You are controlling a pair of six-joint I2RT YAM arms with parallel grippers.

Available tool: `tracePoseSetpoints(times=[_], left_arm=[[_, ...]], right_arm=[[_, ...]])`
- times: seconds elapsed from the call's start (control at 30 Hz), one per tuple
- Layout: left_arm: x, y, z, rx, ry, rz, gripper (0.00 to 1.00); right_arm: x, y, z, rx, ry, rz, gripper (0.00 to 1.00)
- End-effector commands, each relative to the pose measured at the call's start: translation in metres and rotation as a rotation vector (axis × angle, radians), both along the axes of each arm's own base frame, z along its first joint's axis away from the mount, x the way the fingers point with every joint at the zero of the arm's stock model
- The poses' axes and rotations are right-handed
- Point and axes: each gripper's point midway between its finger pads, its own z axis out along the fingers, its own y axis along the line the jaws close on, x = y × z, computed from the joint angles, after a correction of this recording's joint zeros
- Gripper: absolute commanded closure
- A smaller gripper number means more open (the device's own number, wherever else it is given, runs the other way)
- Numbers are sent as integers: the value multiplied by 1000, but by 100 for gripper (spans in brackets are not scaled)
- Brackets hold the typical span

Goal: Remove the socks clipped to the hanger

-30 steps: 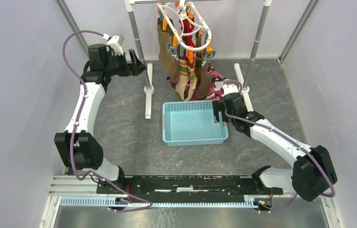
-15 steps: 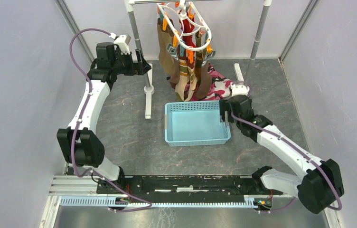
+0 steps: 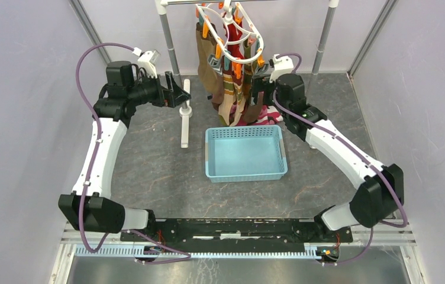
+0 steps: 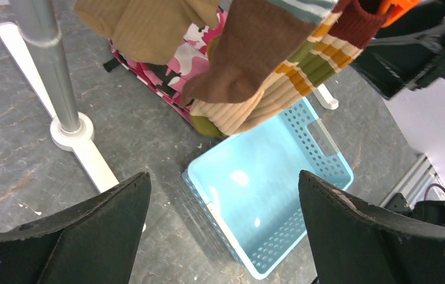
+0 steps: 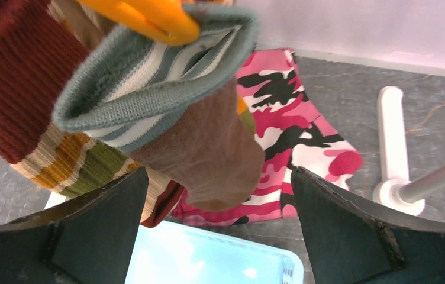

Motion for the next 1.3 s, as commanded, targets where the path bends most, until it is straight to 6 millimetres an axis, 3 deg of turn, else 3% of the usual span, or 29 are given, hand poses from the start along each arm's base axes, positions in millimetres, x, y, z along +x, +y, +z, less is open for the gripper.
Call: tracePoseSetpoints(times=[0.0,0.17,0.23,0.27,0.43,0.5,0.63,0.8,1.07,1.27], left_arm=[[-27,-7,-1,-21,26,-62,0],[-38,-7,-13,-21,48,-73,0],[-40,-8,-17,-25,62,-77,0],[-40,-8,-18,-26,65,-78,0],[-48,-10,-17,-37,62,-88,0],[-52,-11,-14,-41,55,-97,0],[-58,-14,-13,-56,57,-117,0],[-64,-20,-13,-65,62,-143,0],[-85,-43,2,-89,33,-249,0],[-92,-65,19,-111,21,-325,0]], right_arm=[[10,21,10,42,-51,84,2],[16,28,6,70,-70,90,2],[21,26,2,67,-68,63,7],[23,25,1,65,-69,52,14],[18,19,3,45,-76,46,78],[8,12,5,44,-87,46,89],[-18,7,8,58,-106,94,99],[-52,14,18,101,-120,215,100],[-105,53,47,217,-108,518,100],[-124,69,54,295,-85,588,100]])
